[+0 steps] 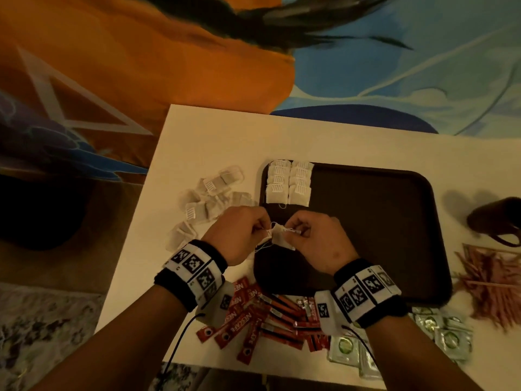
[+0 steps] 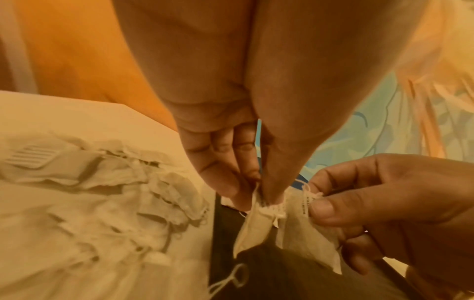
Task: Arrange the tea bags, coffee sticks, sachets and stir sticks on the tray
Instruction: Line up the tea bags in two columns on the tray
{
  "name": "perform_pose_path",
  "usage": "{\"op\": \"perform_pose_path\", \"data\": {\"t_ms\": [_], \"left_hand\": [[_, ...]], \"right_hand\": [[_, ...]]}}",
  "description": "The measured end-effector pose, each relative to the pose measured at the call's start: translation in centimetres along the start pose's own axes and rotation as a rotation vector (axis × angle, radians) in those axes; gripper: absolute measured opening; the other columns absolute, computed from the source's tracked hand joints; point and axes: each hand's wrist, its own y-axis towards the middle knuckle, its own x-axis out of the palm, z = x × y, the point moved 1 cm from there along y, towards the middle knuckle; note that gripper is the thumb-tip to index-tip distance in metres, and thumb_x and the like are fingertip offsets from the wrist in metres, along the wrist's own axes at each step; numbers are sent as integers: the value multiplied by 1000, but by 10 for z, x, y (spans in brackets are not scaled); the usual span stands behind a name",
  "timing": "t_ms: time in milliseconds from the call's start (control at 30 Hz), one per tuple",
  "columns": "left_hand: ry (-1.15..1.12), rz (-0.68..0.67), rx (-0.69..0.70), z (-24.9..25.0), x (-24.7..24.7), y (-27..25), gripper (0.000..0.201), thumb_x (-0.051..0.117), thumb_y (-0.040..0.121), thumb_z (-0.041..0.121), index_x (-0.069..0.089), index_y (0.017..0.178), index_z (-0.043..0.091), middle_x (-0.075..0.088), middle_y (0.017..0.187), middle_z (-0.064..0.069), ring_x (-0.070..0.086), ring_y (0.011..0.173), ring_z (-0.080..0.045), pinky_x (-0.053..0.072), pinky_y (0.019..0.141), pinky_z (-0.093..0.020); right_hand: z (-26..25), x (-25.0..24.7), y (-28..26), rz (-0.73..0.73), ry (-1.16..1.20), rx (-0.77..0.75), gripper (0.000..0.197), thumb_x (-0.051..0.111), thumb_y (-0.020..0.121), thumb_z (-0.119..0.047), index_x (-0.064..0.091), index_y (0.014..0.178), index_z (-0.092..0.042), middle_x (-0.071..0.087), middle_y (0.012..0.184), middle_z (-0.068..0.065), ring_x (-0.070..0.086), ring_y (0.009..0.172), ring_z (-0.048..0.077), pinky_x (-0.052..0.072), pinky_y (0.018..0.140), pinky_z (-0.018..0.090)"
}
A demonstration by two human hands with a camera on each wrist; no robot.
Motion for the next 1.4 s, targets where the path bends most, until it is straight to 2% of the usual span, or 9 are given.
{"op": "perform_pose_path", "data": {"t_ms": [267, 400, 500, 800, 900, 1033, 1133, 1267, 1400], "left_hand": [[6, -200, -20, 6, 27, 27, 7, 71, 92, 15, 71, 98, 20, 70, 89, 7, 65, 80, -7, 48, 69, -19], [30, -108, -66, -2, 32, 48, 9, 69, 93, 13, 70, 99, 20, 65, 88, 10, 60, 78, -3, 43, 66, -17], [23, -28, -70, -7, 28, 66, 12, 70, 91, 9, 71, 99, 19, 67, 93, 5, 63, 84, -10, 51, 74, -24], [47, 107, -33, -9, 22, 98, 17, 70, 89, 8, 67, 101, 20, 65, 96, 1, 63, 85, -18, 57, 80, -40], [56, 120, -23, -9, 25, 101, 21, 69, 89, 7, 65, 105, 20, 64, 97, 0, 63, 88, -19, 57, 80, -42], [91, 194, -10, -14, 26, 99, 28, 72, 89, 11, 62, 114, 18, 60, 110, -2, 56, 106, -22, 50, 88, -35], [117, 261, 4, -16, 28, 89, 27, 75, 87, 15, 62, 110, 20, 56, 111, -1, 53, 107, -24, 47, 85, -33], [150, 216, 17, -17, 39, 78, 26, 77, 85, 17, 66, 108, 21, 57, 112, -1, 52, 107, -26, 50, 85, -40], [170, 205, 5, -20, 45, 75, 30, 79, 83, 15, 69, 110, 23, 57, 116, 1, 51, 108, -24, 51, 84, -40]], "right_hand": [[32, -17, -2, -82, -21, 63, 13, 80, 87, -30, 68, 84, -35, 67, 83, -11, 64, 77, 4, 55, 68, 25], [41, -14, 21, -20, -24, 108, 14, 79, 87, -25, 68, 83, -33, 69, 84, -12, 66, 78, 5, 60, 75, 30], [40, -16, 39, 12, -32, 111, 14, 76, 89, -22, 68, 84, -32, 68, 88, -11, 66, 81, 7, 60, 77, 31], [36, -17, 77, 135, -5, 105, 16, 82, 85, -25, 67, 82, -30, 64, 90, -6, 62, 79, 7, 49, 65, 21], [37, -15, 80, 158, -27, 95, 16, 82, 85, -28, 66, 88, -28, 61, 95, -3, 61, 83, 10, 51, 69, 26], [38, -15, 77, 211, -87, 101, 33, 81, 85, -29, 61, 111, -24, 54, 112, 0, 56, 104, 18, 56, 84, 37], [38, -17, 69, 259, -124, 118, 37, 82, 85, -29, 57, 112, -26, 52, 114, -2, 56, 105, 17, 56, 86, 37], [37, -12, 57, 185, -149, 159, 28, 80, 87, -31, 57, 104, -26, 58, 104, -2, 62, 92, 18, 58, 79, 41], [35, -6, 53, 139, -166, 203, 32, 79, 87, -37, 57, 108, -25, 61, 105, -2, 62, 93, 19, 58, 81, 43]]}}
